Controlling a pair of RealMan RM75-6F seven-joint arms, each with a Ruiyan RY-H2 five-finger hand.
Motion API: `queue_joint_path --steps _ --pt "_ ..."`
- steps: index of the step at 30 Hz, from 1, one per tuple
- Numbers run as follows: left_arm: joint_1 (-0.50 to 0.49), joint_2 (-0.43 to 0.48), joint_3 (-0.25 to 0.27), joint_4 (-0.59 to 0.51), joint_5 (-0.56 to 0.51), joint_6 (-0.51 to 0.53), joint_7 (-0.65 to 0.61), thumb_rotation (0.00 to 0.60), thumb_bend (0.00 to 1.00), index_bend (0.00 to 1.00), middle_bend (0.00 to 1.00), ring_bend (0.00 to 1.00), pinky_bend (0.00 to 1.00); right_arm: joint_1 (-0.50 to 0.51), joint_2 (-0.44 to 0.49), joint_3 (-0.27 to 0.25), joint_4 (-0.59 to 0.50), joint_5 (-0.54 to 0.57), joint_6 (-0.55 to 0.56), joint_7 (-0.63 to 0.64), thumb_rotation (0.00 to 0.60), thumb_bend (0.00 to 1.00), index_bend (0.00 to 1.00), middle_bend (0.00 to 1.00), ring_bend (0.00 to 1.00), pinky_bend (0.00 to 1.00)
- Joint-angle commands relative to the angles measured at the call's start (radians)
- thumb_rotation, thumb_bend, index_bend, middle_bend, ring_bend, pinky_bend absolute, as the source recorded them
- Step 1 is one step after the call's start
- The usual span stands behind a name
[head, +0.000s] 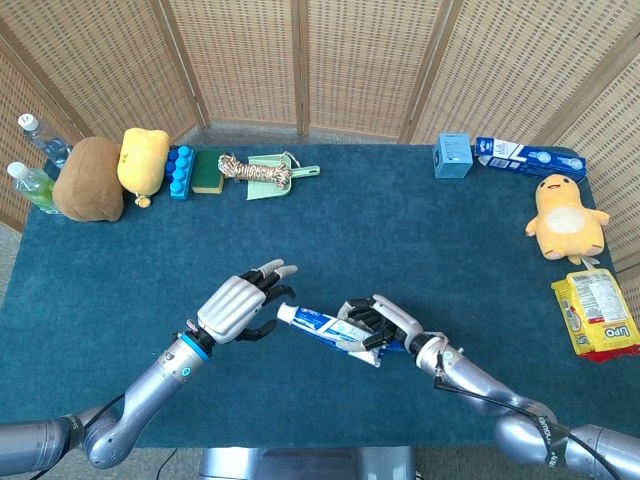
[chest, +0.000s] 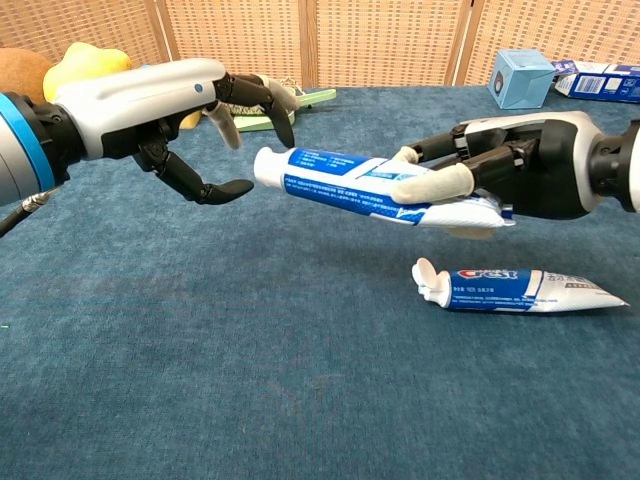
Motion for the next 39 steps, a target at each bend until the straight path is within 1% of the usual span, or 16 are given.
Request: queue_joint_path --steps 1,5,10,14,17,21,24,27,30,36,39 --pt "-0.003 -0.001 0.002 0.002 -0.002 0.000 0.000 0.600 0.35 0.34 0.14 0.08 0.30 0.002 0.002 -0.004 -0.004 -0.002 0.004 0.003 0.600 0.45 0.91 0.70 0.69 0.82" --pt "-0.009 -0.007 0.005 0.006 -0.002 0.002 0.003 0.600 0.35 0.35 0.14 0.08 0.30 0.005 0.005 -0.009 -0.012 -0.006 0.010 0.012 0.600 0.45 0.91 0.70 0.69 0.82" --pt "-0.015 -0.012 0.007 0.009 -0.002 0.005 0.004 0.600 0.35 0.36 0.15 0.08 0.25 0.010 0.009 -0.016 -0.017 -0.013 0.015 0.019 0.600 0.45 0.91 0.70 0.69 0.82" --pt "-0.019 -0.015 0.010 0.010 -0.002 0.008 0.001 0.600 0.35 0.37 0.15 0.08 0.25 0.015 0.009 -0.024 -0.017 -0.016 0.023 0.022 0.600 0.45 0.90 0.70 0.69 0.82" --pt "-0.018 -0.018 0.013 0.012 0.004 0.018 0.002 0.600 0.35 0.39 0.16 0.08 0.27 0.019 0.009 -0.029 -0.019 -0.015 0.026 0.024 0.600 0.45 0.91 0.70 0.69 0.82" --pt "-0.018 -0.024 0.013 0.017 0.003 0.027 0.002 0.600 0.35 0.43 0.17 0.09 0.26 0.028 0.006 -0.037 -0.017 -0.014 0.030 0.022 0.600 0.45 0.90 0.70 0.69 0.82" --pt "-0.017 -0.029 0.014 0.021 0.006 0.037 0.002 0.600 0.35 0.47 0.18 0.09 0.28 0.033 0.005 -0.043 -0.012 -0.007 0.034 0.022 0.600 0.45 0.91 0.70 0.69 0.83" --pt "-0.016 -0.031 0.016 0.024 0.009 0.044 0.003 0.600 0.35 0.51 0.19 0.10 0.28 0.035 0.005 -0.049 -0.006 0.002 0.039 0.022 0.600 0.45 0.91 0.70 0.69 0.83" --pt "-0.016 -0.032 0.017 0.027 0.006 0.045 0.005 0.600 0.35 0.52 0.20 0.10 0.29 0.036 0.006 -0.053 -0.004 0.008 0.043 0.022 0.600 0.45 0.90 0.70 0.69 0.83" --pt "-0.016 -0.035 0.020 0.032 0.000 0.049 0.008 0.600 0.35 0.56 0.20 0.10 0.27 0.044 0.005 -0.062 0.004 0.018 0.048 0.013 0.600 0.45 0.91 0.70 0.69 0.82" --pt "-0.016 -0.037 0.020 0.033 -0.002 0.053 0.009 0.600 0.35 0.57 0.20 0.10 0.29 0.049 0.003 -0.067 0.007 0.029 0.053 0.004 0.600 0.45 0.91 0.70 0.69 0.83"
